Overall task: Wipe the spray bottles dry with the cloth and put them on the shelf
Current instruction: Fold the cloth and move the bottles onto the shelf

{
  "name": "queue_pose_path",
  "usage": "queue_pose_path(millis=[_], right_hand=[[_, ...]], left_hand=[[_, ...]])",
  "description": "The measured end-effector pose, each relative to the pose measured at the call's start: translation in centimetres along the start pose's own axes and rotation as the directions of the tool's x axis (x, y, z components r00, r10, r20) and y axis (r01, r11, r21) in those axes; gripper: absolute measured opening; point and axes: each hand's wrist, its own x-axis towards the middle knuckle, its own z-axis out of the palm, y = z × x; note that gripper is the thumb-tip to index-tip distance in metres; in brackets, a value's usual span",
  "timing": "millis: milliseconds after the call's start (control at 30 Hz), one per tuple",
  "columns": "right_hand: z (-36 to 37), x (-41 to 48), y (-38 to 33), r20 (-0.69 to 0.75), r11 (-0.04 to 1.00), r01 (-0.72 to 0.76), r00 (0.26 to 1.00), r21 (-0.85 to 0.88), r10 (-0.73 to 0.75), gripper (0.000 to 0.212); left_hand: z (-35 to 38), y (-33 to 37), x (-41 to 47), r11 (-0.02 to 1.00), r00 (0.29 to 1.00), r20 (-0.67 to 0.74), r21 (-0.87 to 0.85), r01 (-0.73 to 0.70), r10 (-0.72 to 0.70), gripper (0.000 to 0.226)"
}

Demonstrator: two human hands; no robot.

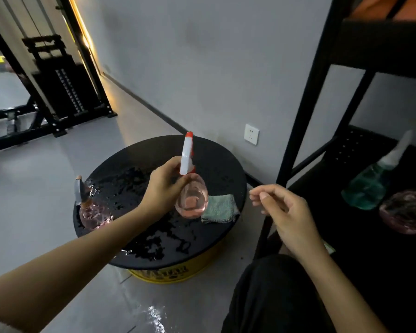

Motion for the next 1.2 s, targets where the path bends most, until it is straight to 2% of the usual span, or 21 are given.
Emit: queue_pose_path(millis=[200, 367, 533, 667, 867, 1033, 1200], right_hand=[[-5.8, -1.8, 0.0, -0.107, 0.999, -0.029, 0.994, -0.026, 0.026, 0.022], [-10.3, -3.1, 0.5, -0.171, 0.998, -0.041, 0.985, -0.054, 0.031, 0.023], [-14.4, -4.3, 1.5, -0.25, 0.993, -0.11, 0.964, -0.054, 0.093, 0.024], [-17.0, -5.1, 2.1, -0.298, 0.989, -0.136, 0.948, -0.057, 0.113, 0.023], [-19.0, -6.0, 3.9, -0.346, 0.98, -0.187, 0.925, -0.064, 0.154, 0.024], [-19.5, -6.5, 5.1, -0.353, 0.976, -0.214, 0.917, -0.044, 0.185, 0.024], [-19.5, -6.3, 5.6, -0.362, 0.972, -0.231, 0.91, -0.035, 0.203, 0.025]], left_hand=[[5.5, 5.6, -0.7, 0.985, 0.983, 0.099, -0.099, -0.144, 0.154, 0.022], [10.1, 10.1, -1.2, 0.942, 0.935, 0.198, -0.224, -0.25, 0.295, 0.029], [15.7, 13.5, -0.8, 0.916, 0.911, 0.228, -0.297, -0.27, 0.343, 0.039], [20.4, 14.4, 0.4, 0.923, 0.915, 0.221, -0.272, -0.273, 0.336, 0.033], [25.7, 14.2, 1.8, 0.953, 0.924, 0.281, -0.231, -0.196, 0.258, 0.023], [28.3, 13.5, 2.3, 0.962, 0.911, 0.325, -0.175, -0.208, 0.256, 0.025], [29.8, 13.3, 2.3, 0.965, 0.914, 0.334, -0.197, -0.172, 0.231, 0.019]])
